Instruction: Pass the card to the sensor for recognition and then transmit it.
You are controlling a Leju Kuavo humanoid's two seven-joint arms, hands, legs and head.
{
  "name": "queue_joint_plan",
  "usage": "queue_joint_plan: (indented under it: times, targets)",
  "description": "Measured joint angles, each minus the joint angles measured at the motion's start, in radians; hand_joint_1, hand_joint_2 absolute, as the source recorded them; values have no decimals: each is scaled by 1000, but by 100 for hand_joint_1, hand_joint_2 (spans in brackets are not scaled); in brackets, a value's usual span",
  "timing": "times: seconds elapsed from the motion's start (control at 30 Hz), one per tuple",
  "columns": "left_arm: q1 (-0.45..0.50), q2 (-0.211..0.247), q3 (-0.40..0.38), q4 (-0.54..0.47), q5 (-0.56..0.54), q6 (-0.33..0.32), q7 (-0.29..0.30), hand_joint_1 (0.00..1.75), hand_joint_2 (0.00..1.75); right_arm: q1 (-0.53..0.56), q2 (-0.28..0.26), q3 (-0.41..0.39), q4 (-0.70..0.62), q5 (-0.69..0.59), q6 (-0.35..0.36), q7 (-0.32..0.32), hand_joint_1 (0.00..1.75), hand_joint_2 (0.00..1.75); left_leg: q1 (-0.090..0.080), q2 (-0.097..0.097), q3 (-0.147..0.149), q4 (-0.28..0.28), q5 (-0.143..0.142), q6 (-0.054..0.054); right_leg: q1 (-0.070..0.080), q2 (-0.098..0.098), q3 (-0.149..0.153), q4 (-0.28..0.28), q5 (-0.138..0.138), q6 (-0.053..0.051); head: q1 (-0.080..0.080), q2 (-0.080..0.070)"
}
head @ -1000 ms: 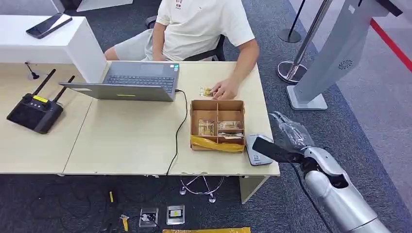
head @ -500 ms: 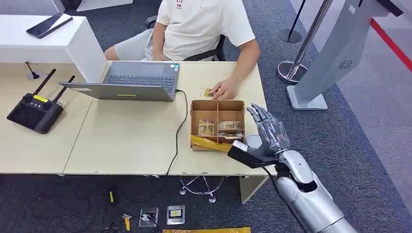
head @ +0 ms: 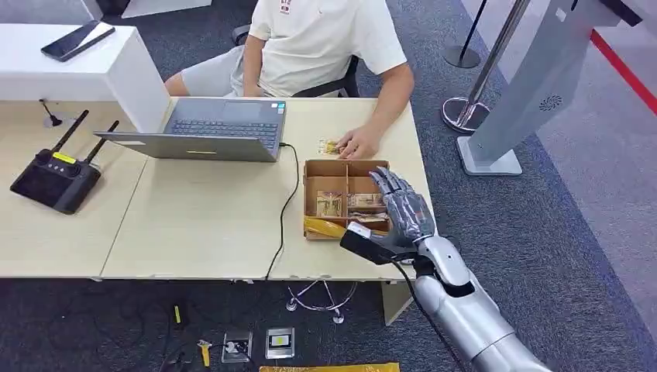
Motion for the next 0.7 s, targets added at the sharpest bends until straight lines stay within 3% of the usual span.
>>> queue_joint_plan:
  times: [0.7]
  targets:
    - [-1,-3,0,0,0,2,9,0,0,-33,24,9,69,-27,19,2,0,175,0,0,0,0,0,0,0,0,0,0,0,0,0,0]
